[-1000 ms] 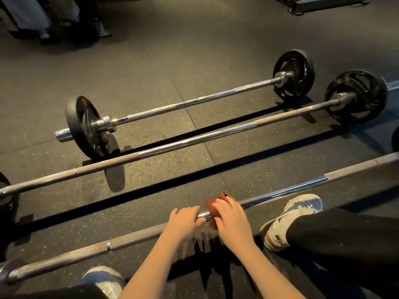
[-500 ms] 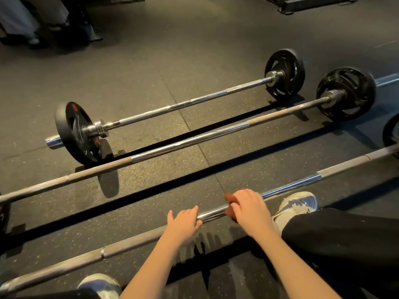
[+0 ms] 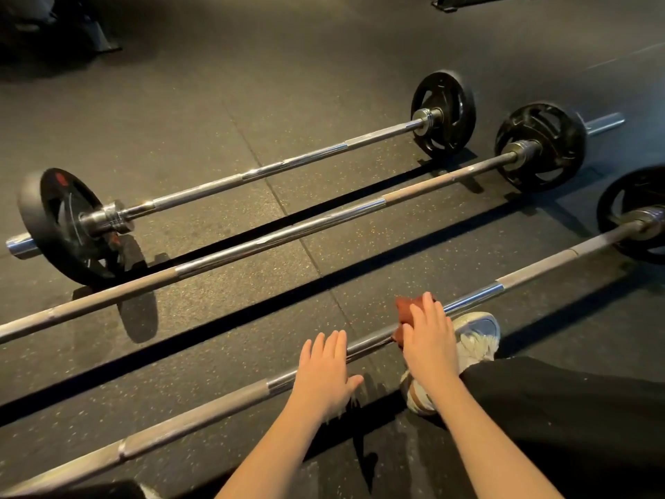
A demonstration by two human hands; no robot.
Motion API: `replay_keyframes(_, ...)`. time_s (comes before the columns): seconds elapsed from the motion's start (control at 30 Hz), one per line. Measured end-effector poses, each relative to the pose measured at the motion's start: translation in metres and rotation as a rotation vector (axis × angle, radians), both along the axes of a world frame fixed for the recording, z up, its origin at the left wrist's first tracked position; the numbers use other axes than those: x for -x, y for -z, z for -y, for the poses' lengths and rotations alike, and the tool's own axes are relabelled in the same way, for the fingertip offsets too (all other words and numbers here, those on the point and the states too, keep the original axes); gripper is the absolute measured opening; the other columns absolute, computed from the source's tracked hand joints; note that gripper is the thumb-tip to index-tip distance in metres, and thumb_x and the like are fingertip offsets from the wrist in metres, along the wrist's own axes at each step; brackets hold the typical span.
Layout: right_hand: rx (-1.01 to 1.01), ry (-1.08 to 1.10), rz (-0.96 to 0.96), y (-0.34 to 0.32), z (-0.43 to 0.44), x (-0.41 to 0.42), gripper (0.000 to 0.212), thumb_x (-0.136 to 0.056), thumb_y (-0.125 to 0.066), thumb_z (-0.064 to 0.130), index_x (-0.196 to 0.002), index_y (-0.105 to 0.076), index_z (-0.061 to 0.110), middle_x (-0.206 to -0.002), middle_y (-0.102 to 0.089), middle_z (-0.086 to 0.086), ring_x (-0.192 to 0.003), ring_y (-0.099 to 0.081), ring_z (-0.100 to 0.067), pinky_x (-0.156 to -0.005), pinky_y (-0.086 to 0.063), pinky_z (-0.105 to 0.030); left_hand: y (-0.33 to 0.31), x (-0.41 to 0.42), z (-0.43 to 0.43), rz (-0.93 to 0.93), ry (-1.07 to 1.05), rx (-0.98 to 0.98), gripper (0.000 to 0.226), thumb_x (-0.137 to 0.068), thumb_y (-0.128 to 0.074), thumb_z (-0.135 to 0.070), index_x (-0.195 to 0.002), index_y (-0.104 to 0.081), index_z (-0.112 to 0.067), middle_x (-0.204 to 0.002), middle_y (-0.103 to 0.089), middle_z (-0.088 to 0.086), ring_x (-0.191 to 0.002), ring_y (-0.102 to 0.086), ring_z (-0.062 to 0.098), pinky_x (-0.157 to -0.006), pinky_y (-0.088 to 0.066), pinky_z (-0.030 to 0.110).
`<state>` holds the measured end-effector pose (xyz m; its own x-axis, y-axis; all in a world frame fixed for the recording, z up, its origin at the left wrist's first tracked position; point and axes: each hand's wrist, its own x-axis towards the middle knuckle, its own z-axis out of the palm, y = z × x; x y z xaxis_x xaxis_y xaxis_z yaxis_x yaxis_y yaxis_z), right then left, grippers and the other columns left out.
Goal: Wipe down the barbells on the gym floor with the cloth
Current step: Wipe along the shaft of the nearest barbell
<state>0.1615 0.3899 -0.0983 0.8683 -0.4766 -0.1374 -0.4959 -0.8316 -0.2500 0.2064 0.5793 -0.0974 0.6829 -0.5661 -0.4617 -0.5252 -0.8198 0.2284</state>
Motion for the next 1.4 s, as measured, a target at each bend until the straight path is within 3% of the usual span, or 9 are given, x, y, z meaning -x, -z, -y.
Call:
replay_keyframes(0.13,0.023,-0.188,-0.022,0.002,-0.007,0.003,0.042,-0.103,-0.040,0.029,-0.144,-0.041,0.019,-0.157,-0.029,0.001,-0.148,-0.017,-0.021,-0.121,-0.018,-0.038,0.004,0.001,0.005,0.053,0.024,-0.021,0.084,-0.096,-0.036,-0.058,-0.153,0.006,-0.011,-0.162,0.000,0.007,-0.148,0.000,0.030,-0.120,-0.002,0.046)
replay_keyframes(0.27,0.126,-0.117,-0.026,0.001,0.059,-0.012,0.031,-0.099,-0.035,0.034,-0.115,-0.059,0.022,-0.121,-0.049,0.005,-0.119,-0.042,-0.016,-0.101,-0.038,-0.034,0.003,0.000,0.008,0.024,0.047,-0.055,0.085,-0.096,-0.034,-0.058,-0.153,0.008,-0.011,-0.162,0.003,0.008,-0.148,0.003,0.031,-0.120,-0.001,0.047)
replay_keyframes(0.37,0.105,0.055,-0.008,0.007,0.069,-0.013,0.028,-0.100,-0.043,0.029,-0.122,-0.055,0.017,-0.138,-0.045,-0.003,-0.131,-0.036,-0.022,-0.109,-0.036,-0.040,0.002,-0.001,0.009,0.024,0.045,-0.082,0.085,-0.096,-0.033,-0.060,-0.153,0.006,-0.011,-0.162,0.002,0.008,-0.148,0.002,0.032,-0.119,-0.002,0.048)
replay_keyframes(0.5,-0.034,-0.054,0.052,0.012,0.050,-0.005,0.031,-0.101,-0.045,0.023,-0.131,-0.050,0.015,-0.142,-0.042,-0.001,-0.138,-0.033,-0.019,-0.114,-0.033,-0.041,0.002,-0.002,0.013,0.012,0.043,-0.111,0.086,-0.095,-0.032,-0.061,-0.153,0.006,-0.011,-0.161,0.001,0.009,-0.147,0.002,0.034,-0.119,-0.002,0.048)
replay_keyframes(0.63,0.005,0.016,-0.006,0.004,0.105,-0.018,0.020,-0.100,-0.045,0.025,-0.114,-0.054,0.015,-0.120,-0.051,-0.004,-0.110,-0.049,-0.017,-0.098,-0.045,-0.035,0.002,-0.002,0.013,-0.003,0.033,-0.084,0.085,-0.095,-0.034,-0.060,-0.154,0.005,-0.012,-0.161,-0.001,0.008,-0.147,0.002,0.032,-0.119,-0.002,0.049)
replay_keyframes(0.83,-0.054,0.148,0.045,0.011,0.104,-0.012,0.037,-0.099,-0.051,0.019,-0.135,-0.044,0.011,-0.156,-0.027,-0.008,-0.145,-0.024,-0.026,-0.114,-0.034,-0.045,0.002,-0.003,0.011,-0.008,0.028,-0.077,0.083,-0.095,-0.034,-0.059,-0.154,0.003,-0.012,-0.161,-0.003,0.007,-0.147,0.000,0.031,-0.119,-0.003,0.050)
replay_keyframes(1.03,-0.021,0.080,-0.039,0.003,0.143,-0.016,0.024,-0.100,-0.046,0.024,-0.123,-0.047,0.014,-0.139,-0.043,-0.009,-0.124,-0.045,-0.022,-0.105,-0.043,-0.040,0.000,-0.004,0.013,-0.031,0.038,-0.073,0.084,-0.095,-0.032,-0.061,-0.154,0.003,-0.013,-0.161,-0.002,0.006,-0.148,0.001,0.031,-0.119,-0.002,0.050)
replay_keyframes(1.17,0.013,0.172,-0.027,0.006,0.137,-0.022,0.031,-0.098,-0.051,0.023,-0.127,-0.050,0.013,-0.145,-0.040,-0.010,-0.134,-0.037,-0.026,-0.110,-0.039,-0.044,0.000,-0.004,0.012,-0.043,0.036,-0.076,0.084,-0.095,-0.032,-0.062,-0.154,0.003,-0.013,-0.161,-0.003,0.005,-0.147,0.000,0.031,-0.119,-0.003,0.051)
replay_keyframes(1.4,0.012,-0.073,-0.022,0.002,0.111,-0.018,0.023,-0.099,-0.049,0.025,-0.119,-0.058,0.017,-0.112,-0.054,0.001,-0.109,-0.049,-0.015,-0.099,-0.045,-0.033,0.002,-0.006,0.013,-0.036,0.048,-0.068,0.084,-0.095,-0.030,-0.063,-0.154,0.001,-0.012,-0.160,-0.007,0.005,-0.147,-0.003,0.031,-0.118,-0.004,0.051)
